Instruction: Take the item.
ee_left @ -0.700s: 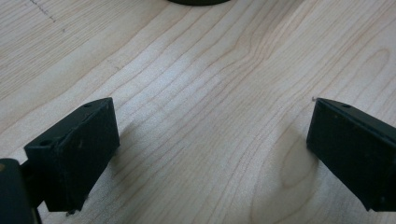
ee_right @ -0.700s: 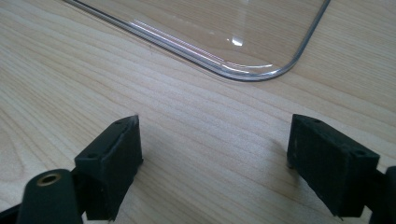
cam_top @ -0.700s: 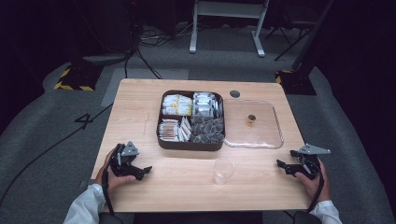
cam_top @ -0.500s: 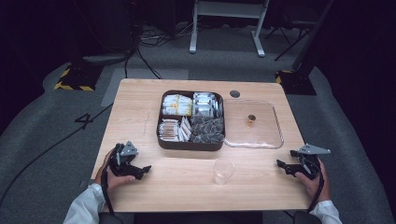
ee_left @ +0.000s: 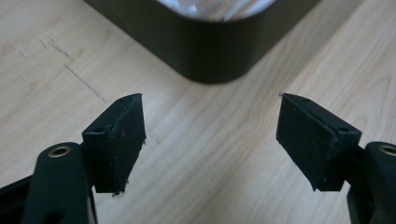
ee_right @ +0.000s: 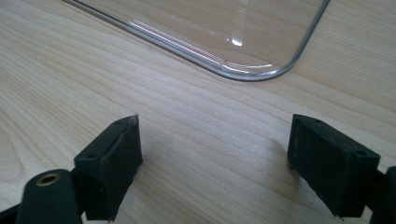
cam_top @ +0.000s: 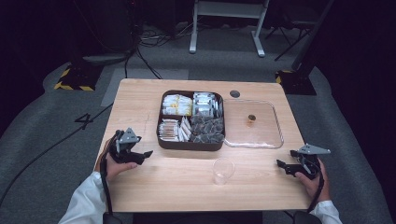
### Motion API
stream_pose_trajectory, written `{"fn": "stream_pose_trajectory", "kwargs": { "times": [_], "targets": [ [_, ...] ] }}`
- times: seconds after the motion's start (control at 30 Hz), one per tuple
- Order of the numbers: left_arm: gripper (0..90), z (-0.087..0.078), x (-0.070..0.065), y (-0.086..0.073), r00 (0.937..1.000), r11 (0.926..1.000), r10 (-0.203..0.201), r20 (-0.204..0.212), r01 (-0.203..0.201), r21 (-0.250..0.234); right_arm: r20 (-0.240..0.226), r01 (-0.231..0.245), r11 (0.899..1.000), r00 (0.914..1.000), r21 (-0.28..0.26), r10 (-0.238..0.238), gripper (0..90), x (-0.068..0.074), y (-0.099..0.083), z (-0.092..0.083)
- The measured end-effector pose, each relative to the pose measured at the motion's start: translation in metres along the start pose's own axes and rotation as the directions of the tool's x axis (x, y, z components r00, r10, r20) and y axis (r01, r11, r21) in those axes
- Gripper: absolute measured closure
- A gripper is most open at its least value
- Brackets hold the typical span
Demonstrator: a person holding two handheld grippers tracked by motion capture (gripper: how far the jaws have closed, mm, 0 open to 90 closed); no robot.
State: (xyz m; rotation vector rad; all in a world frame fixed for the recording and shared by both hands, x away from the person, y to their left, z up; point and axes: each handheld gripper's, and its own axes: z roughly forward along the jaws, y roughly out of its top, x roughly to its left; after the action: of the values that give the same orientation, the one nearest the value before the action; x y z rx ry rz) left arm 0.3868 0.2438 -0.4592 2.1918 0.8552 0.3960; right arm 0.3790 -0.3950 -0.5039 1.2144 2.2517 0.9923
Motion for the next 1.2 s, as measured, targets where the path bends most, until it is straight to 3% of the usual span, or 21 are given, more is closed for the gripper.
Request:
{"fn": "stream_pose_trajectory", "kwargs": {
  "times": [0.3, 0.47, 0.87, 1.2],
  "targets": [
    [26.0, -0.004, 0.017, 0.026, 0.9998, 0.9962, -0.014, -0.016, 0.012, -0.086, 0.0, 0.0, 1.0, 1.0, 0.0, 0.0, 17.9, 0.0, 0.0, 0.0],
    [28.2, 0.001, 0.028, 0.053, 0.9999, 0.9922, -0.013, -0.009, 0.012, -0.124, 0.0, 0.0, 1.0, 1.0, 0.0, 0.0, 17.9, 0.0, 0.0, 0.0],
    [35.0, 0.03, 0.031, 0.105, 0.9988, 0.994, 0.047, -0.012, -0.048, -0.098, 0.003, -0.004, 1.0, 1.0, 0.001, 0.004, 17.3, 0.0, 0.0, 0.0],
    [38.5, 0.064, 0.042, 0.13, 0.9995, 0.9984, 0.032, -0.001, -0.032, -0.046, 0.004, -0.004, 1.0, 1.0, 0.001, 0.004, 17.5, 0.0, 0.0, 0.0]
  ]
}}
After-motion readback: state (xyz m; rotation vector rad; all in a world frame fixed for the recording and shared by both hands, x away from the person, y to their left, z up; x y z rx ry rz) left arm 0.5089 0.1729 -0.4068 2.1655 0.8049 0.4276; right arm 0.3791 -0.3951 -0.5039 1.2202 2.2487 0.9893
